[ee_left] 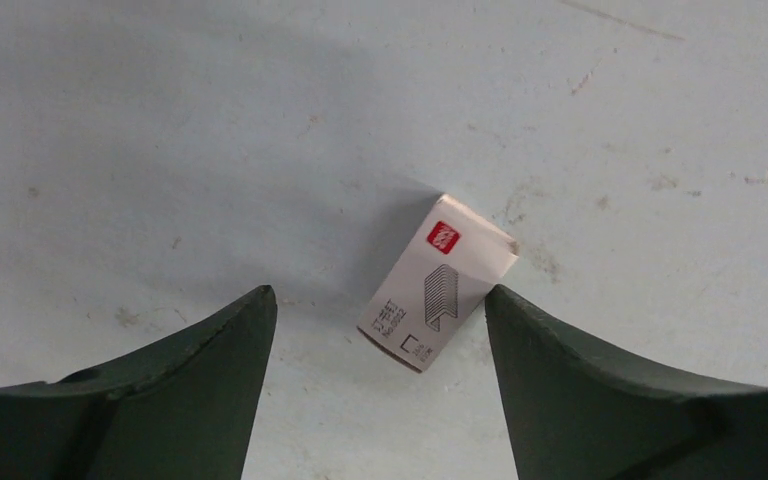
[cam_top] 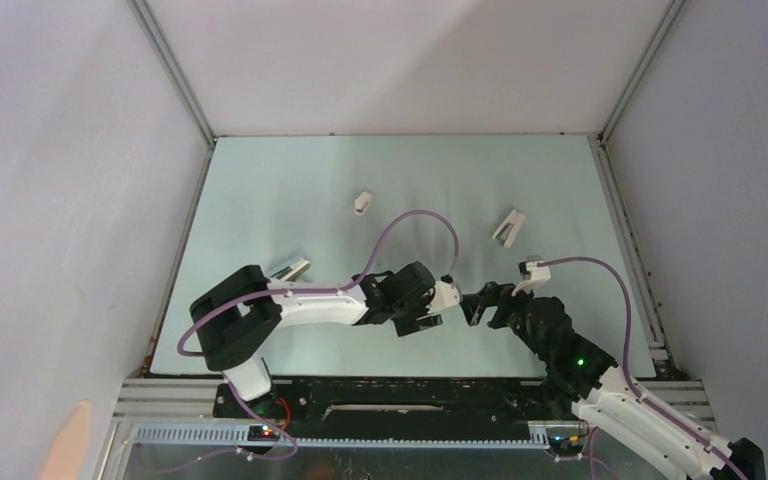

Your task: Load the staples into the stapler

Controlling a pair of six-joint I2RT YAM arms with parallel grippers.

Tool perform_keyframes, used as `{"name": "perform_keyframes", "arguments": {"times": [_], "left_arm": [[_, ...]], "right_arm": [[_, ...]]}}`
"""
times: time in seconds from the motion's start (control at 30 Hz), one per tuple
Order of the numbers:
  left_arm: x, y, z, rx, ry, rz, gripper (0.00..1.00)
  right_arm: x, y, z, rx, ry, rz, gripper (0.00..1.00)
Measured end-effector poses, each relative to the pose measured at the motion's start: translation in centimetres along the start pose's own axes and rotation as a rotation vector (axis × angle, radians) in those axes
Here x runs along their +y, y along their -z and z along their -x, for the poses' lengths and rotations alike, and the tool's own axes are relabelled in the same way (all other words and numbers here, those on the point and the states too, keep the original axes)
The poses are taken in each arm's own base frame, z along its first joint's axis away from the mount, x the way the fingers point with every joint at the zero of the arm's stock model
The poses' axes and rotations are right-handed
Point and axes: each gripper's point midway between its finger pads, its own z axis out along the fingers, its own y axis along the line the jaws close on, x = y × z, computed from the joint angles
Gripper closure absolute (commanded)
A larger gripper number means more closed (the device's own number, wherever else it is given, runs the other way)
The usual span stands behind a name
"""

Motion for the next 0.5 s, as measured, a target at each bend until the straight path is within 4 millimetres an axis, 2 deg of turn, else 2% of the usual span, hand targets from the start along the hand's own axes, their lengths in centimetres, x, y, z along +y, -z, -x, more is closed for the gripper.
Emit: {"name": "perform_keyframes", "arguments": {"times": [0.2,0.37,0.5], "left_arm": [[1.2,-1.0,0.9,-0.015,0.072,0.021,0.23],[2.2,-1.0,0.3,-0.018,0.157,0.034,0.22],[2.0,-0.4,-0.1,-0.028,0.183,0.026,0.22]], "right_arm": [[-1.8,-0.5,-0.7,0.026,-0.043,-0.067,0.01],[-3.1,-1.1,-1.5,0.051,-0.126,-0.083,0.03],[-3.4,-1.7,-1.6,0.072,-0.203,-0.059,0.06]]}}
